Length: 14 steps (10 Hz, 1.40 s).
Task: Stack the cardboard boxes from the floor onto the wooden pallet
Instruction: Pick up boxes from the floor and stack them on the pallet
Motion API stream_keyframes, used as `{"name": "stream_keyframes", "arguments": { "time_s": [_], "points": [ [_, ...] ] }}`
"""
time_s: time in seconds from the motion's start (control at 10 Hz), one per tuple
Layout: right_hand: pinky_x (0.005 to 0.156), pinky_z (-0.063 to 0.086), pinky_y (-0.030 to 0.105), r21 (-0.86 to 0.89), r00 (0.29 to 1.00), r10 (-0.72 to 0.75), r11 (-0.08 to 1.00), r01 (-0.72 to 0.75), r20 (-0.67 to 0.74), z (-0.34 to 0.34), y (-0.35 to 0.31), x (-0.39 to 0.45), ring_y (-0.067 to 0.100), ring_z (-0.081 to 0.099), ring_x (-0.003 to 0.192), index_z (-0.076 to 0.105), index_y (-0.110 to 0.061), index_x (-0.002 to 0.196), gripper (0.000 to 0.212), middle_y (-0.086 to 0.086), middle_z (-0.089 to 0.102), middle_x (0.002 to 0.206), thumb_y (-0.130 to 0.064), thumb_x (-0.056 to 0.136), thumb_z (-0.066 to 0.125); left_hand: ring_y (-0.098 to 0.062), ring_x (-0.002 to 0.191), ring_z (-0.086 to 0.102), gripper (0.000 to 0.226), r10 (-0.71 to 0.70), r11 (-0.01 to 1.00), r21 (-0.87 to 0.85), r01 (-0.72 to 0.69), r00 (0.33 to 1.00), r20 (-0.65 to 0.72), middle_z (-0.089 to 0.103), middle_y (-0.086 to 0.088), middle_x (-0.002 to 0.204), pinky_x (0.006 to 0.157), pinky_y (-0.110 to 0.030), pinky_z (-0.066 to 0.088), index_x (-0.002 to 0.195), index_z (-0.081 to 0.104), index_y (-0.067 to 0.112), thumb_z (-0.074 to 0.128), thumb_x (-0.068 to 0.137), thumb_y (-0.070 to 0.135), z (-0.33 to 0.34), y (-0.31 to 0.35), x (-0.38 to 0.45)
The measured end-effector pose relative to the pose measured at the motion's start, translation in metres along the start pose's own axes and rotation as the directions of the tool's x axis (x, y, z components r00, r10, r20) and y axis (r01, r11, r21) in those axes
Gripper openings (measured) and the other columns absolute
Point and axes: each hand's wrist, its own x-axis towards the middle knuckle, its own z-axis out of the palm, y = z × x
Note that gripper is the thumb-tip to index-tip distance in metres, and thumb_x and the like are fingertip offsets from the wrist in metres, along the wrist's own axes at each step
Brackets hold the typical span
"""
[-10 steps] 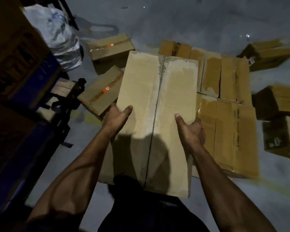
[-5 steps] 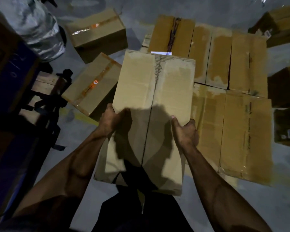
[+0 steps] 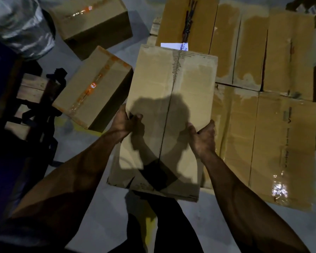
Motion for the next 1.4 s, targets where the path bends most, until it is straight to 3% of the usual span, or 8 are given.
{"name": "stream_keyframes", "arguments": {
  "time_s": [0.2, 0.3, 0.4, 0.6, 0.7, 0.9, 1.1, 1.4],
  "points": [
    [0.104, 0.041, 0.050, -0.122, 0.994, -0.061, 0.990, 0.071, 0.087, -0.005, 0.003, -0.019, 0.043, 0.041, 0.137, -0.009, -0.030, 0.160, 0.090, 0.019, 0.019, 0.160, -0.057, 0.098, 0.050, -0.031, 0.139, 0.043, 0.084, 0.134, 0.985, 0.122, -0.125, 0.989, -0.061, 0.041, -0.013, 0.156, 0.108, -0.037, 0.038, 0.160, 0.017, 0.018, 0.070, 0.094, 0.020, -0.001, -0.005, -0.031],
    [0.105, 0.040, 0.051, -0.237, 0.981, -0.071, 0.965, 0.114, 0.182, -0.006, 0.020, -0.044, 0.047, 0.041, 0.135, -0.010, -0.037, 0.159, 0.083, 0.022, 0.011, 0.161, -0.058, 0.100, 0.045, -0.034, 0.134, 0.051, 0.082, 0.224, 0.918, 0.341, -0.203, 0.974, -0.023, 0.048, -0.015, 0.150, 0.109, -0.046, 0.044, 0.157, 0.029, 0.023, 0.074, 0.089, 0.034, -0.008, -0.034, -0.042],
    [0.109, 0.037, 0.052, -0.270, 0.971, -0.047, 0.956, 0.112, 0.235, -0.006, 0.041, -0.078, 0.050, 0.036, 0.137, -0.010, -0.038, 0.159, 0.084, 0.025, 0.006, 0.162, -0.058, 0.099, 0.046, -0.033, 0.130, 0.055, 0.070, 0.278, 0.932, 0.195, -0.305, 0.948, 0.153, 0.053, -0.011, 0.146, 0.110, -0.053, 0.044, 0.130, 0.057, 0.041, 0.066, 0.073, 0.080, -0.012, -0.100, -0.039],
    [0.110, 0.037, 0.050, -0.292, 0.971, -0.014, 0.953, 0.085, 0.237, 0.002, 0.072, -0.136, 0.051, 0.038, 0.135, -0.007, -0.036, 0.160, 0.086, 0.024, 0.007, 0.161, -0.058, 0.099, 0.049, -0.035, 0.105, 0.063, 0.055, 0.432, 0.718, 0.504, -0.479, 0.875, 0.216, 0.063, -0.011, 0.117, 0.086, -0.049, 0.055, 0.130, 0.052, 0.013, 0.062, 0.088, 0.047, -0.030, -0.124, -0.109],
    [0.112, 0.036, 0.050, -0.296, 0.973, -0.045, 0.948, 0.114, 0.227, 0.007, 0.090, -0.156, 0.051, 0.036, 0.137, -0.006, -0.034, 0.160, 0.091, 0.026, 0.009, 0.159, -0.060, 0.096, 0.053, -0.046, 0.123, 0.051, 0.071, 0.366, 0.717, 0.528, -0.455, 0.890, 0.272, 0.049, -0.026, 0.139, 0.095, -0.051, 0.047, 0.152, 0.034, 0.004, 0.067, 0.095, 0.030, -0.037, -0.132, -0.145],
    [0.115, 0.031, 0.042, -0.267, 0.963, -0.124, 0.945, 0.188, 0.239, 0.007, 0.111, -0.172, 0.046, 0.032, 0.141, -0.004, -0.027, 0.161, 0.113, 0.025, 0.013, 0.157, -0.049, 0.084, 0.076, -0.037, 0.150, 0.022, 0.104, 0.276, 0.691, 0.571, -0.443, 0.892, 0.357, 0.006, -0.015, 0.167, 0.118, -0.051, 0.032, 0.161, 0.000, 0.015, 0.067, 0.090, 0.052, -0.039, -0.147, -0.148],
    [0.113, 0.037, 0.043, -0.265, 0.976, -0.180, 0.942, 0.208, 0.126, 0.016, 0.122, -0.168, 0.048, 0.041, 0.133, 0.005, -0.033, 0.161, 0.107, 0.027, 0.024, 0.152, -0.030, 0.084, 0.081, -0.034, 0.118, 0.057, 0.075, 0.406, 0.643, 0.603, -0.472, 0.878, 0.255, 0.052, -0.013, 0.137, 0.095, -0.051, 0.052, 0.145, 0.031, 0.021, 0.076, 0.086, 0.028, -0.031, -0.148, -0.141],
    [0.111, 0.040, 0.048, -0.215, 0.975, -0.217, 0.951, 0.223, 0.051, 0.020, 0.124, -0.158, 0.046, 0.051, 0.124, 0.018, -0.032, 0.160, 0.096, 0.019, 0.032, 0.144, -0.022, 0.087, 0.079, -0.030, 0.119, 0.058, 0.072, 0.408, 0.666, 0.580, -0.470, 0.880, 0.244, 0.054, -0.007, 0.135, 0.096, -0.053, 0.052, 0.143, 0.033, 0.025, 0.075, 0.085, 0.031, -0.029, -0.145, -0.135]
  ]
}}
